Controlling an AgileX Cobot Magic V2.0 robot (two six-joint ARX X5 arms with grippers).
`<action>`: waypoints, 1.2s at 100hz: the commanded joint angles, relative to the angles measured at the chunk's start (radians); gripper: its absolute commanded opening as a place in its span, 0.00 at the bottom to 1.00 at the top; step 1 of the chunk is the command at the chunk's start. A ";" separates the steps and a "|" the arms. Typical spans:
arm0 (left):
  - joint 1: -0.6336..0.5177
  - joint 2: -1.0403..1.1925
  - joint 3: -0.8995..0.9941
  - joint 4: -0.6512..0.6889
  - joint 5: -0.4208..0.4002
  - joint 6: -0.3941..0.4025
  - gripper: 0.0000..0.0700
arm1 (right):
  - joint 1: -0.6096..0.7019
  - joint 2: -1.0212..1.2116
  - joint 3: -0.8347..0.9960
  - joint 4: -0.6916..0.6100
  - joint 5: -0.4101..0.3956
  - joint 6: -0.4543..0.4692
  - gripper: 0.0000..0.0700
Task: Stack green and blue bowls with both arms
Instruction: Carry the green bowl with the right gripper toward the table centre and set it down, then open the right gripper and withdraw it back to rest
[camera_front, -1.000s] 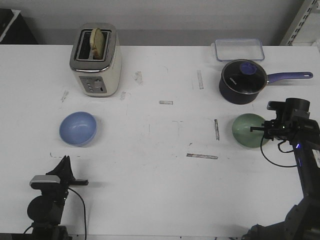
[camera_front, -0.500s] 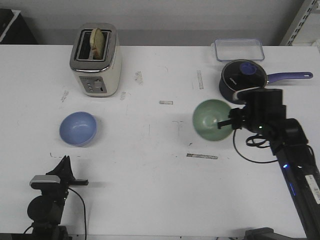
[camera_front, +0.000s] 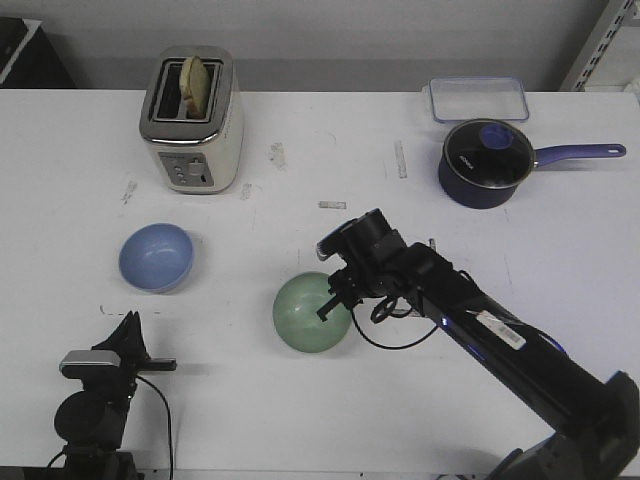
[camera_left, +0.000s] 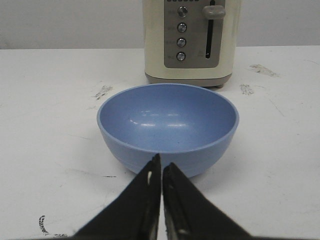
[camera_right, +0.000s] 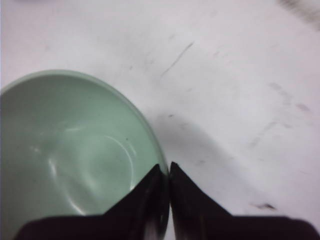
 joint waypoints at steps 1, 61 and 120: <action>0.000 -0.001 -0.021 0.013 0.001 0.002 0.00 | 0.014 0.050 0.010 0.017 0.000 0.004 0.00; 0.000 -0.002 -0.021 0.013 0.002 0.002 0.00 | 0.015 0.137 0.010 0.041 -0.002 -0.029 0.51; 0.000 -0.001 -0.021 0.021 0.001 0.002 0.00 | -0.119 -0.185 0.017 0.049 0.037 -0.013 0.32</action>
